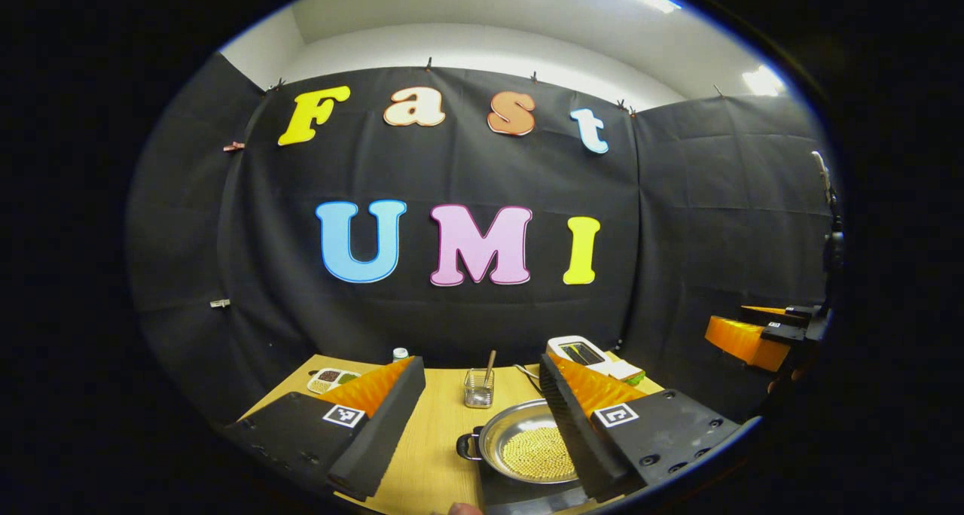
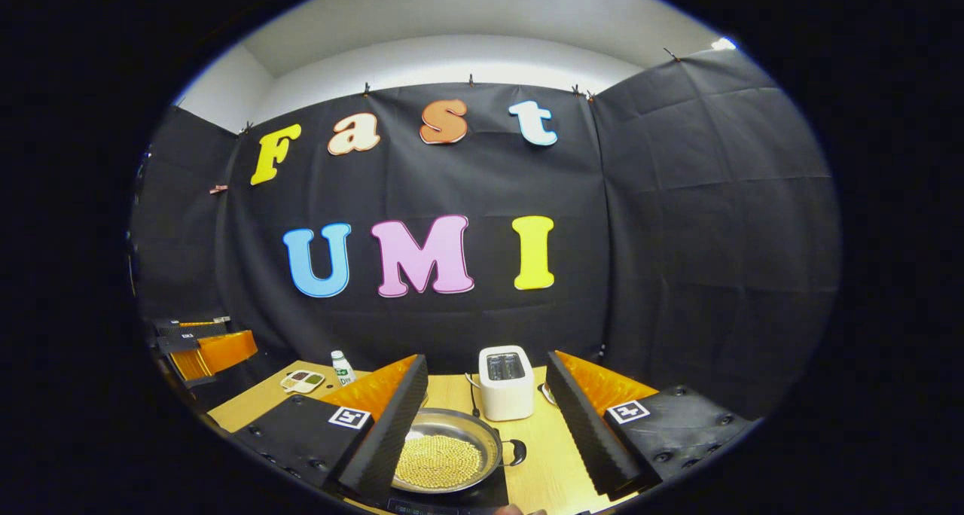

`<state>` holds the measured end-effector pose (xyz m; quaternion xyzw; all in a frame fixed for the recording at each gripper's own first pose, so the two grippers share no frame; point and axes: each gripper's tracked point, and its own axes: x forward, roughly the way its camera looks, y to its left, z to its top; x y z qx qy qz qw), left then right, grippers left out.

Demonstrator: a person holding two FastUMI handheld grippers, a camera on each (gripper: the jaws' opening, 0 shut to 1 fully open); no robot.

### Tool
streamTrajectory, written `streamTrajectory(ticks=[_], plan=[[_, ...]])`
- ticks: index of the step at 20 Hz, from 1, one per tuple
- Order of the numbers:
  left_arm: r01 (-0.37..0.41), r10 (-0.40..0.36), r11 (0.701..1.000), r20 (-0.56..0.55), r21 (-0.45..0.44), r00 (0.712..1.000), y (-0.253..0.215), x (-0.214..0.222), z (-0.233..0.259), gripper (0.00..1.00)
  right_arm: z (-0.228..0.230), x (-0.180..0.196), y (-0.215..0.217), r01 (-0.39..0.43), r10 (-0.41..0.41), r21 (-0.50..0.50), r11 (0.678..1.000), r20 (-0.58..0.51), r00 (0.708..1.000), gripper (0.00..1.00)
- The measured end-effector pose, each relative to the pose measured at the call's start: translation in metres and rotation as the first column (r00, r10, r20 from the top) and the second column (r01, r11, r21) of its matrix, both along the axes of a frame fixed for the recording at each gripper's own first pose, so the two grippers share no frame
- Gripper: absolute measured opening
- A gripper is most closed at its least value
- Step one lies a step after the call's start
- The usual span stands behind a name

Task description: First push the handle of the pot to place it horizontally, then grasp the pot with both hands and set it on the induction cooktop.

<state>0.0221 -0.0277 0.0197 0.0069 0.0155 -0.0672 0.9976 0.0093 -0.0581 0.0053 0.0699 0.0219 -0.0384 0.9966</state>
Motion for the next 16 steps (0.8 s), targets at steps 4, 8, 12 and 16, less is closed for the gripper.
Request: streamTrajectory(ticks=[4, 8, 12, 16], plan=[[0.017, -0.017, 1.0, -0.003, 0.013, 1.0, -0.003, -0.0048, 0.0003, 0.95, 0.004, -0.0016, 0.0072, -0.008, 0.008, 0.007, 1.0, 0.013, 1.0, 0.98], [0.028, -0.028, 1.0, -0.008, 0.01, 1.0, -0.0058, -0.0088, -0.0017, 0.95, 0.003, 0.0005, 0.0087, -0.01, 0.01, 0.01, 1.0, 0.008, 1.0, 0.98], [0.033, -0.033, 0.999, -0.02, 0.005, 0.999, -0.0072, -0.0086, -0.0046, 0.95, 0.0027, 0.0003, 0.0074, -0.009, 0.008, 0.003, 1.0, 0.008, 1.0, 0.98], [0.038, -0.038, 0.999, -0.033, 0.005, 0.999, -0.009, -0.0084, -0.0074, 0.95, 0.0, -0.0012, 0.0046, -0.006, 0.006, 0.002, 1.0, -0.002, 1.0, 0.98]])
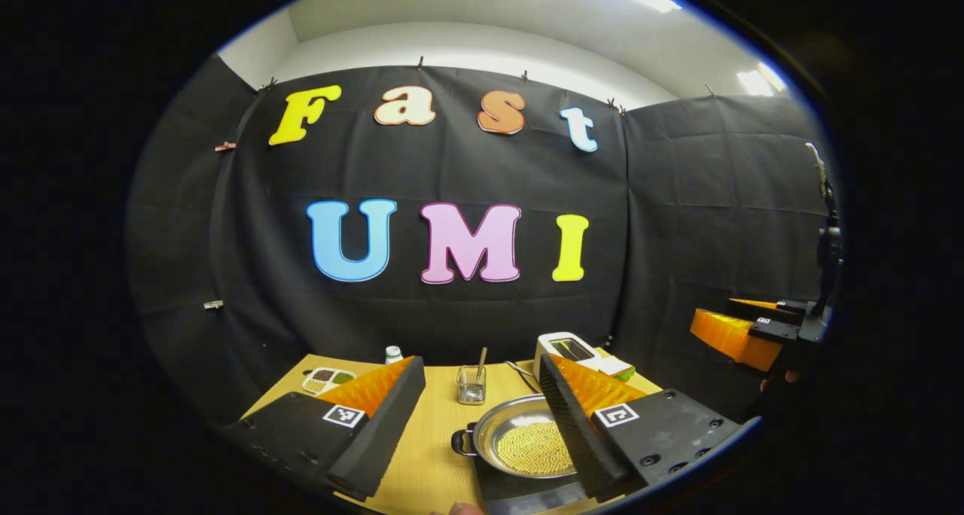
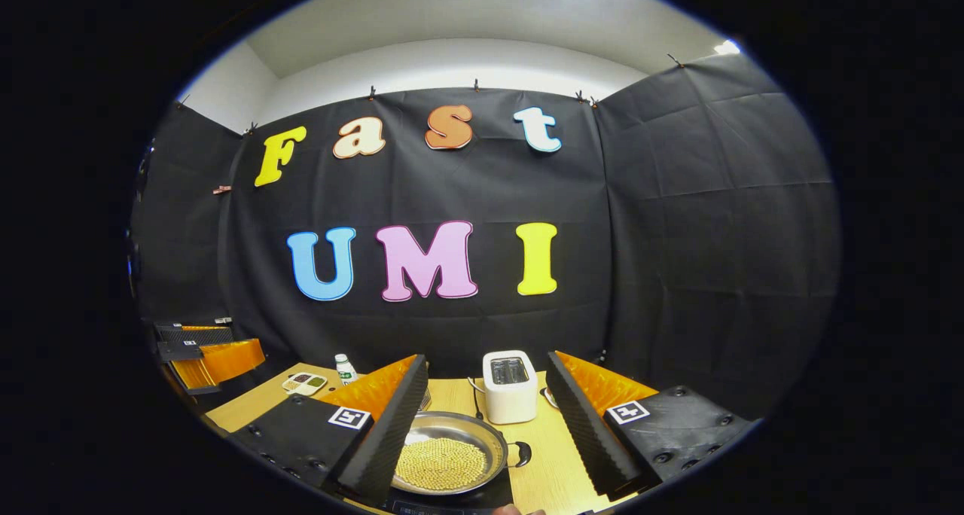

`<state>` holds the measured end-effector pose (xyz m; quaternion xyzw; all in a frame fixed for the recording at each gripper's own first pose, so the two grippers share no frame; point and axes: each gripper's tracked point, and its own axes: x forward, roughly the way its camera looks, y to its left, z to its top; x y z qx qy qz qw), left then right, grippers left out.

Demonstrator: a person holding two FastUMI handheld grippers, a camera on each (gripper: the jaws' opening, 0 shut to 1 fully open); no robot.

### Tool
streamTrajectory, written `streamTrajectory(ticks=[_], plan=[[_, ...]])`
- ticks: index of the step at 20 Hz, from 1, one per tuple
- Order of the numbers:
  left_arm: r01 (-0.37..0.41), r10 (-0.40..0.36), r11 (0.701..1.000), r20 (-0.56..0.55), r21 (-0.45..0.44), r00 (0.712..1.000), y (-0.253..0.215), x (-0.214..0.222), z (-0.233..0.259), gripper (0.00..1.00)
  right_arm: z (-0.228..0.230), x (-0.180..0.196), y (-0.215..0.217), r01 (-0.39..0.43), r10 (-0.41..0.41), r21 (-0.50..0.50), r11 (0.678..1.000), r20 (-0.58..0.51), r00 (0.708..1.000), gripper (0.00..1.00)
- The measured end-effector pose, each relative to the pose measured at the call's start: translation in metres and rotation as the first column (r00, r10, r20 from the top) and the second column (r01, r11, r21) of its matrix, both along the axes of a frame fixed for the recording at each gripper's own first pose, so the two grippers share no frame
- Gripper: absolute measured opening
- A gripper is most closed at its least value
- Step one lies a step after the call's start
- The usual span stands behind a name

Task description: First push the handle of the pot to place it horizontally, then grasp the pot with both hands and set it on the induction cooktop.

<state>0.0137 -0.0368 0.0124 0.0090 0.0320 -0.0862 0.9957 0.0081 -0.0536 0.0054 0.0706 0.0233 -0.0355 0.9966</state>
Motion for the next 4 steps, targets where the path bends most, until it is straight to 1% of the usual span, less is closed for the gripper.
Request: streamTrajectory(ticks=[4], plan=[[0.004, -0.004, 1.0, 0.0, 0.007, 1.0, -0.0028, -0.0008, -0.0014, 0.95, -0.0029, -0.0018, -0.0016, -0.001, 0.001, -0.009, 1.0, -0.006, 1.0, 0.98]])
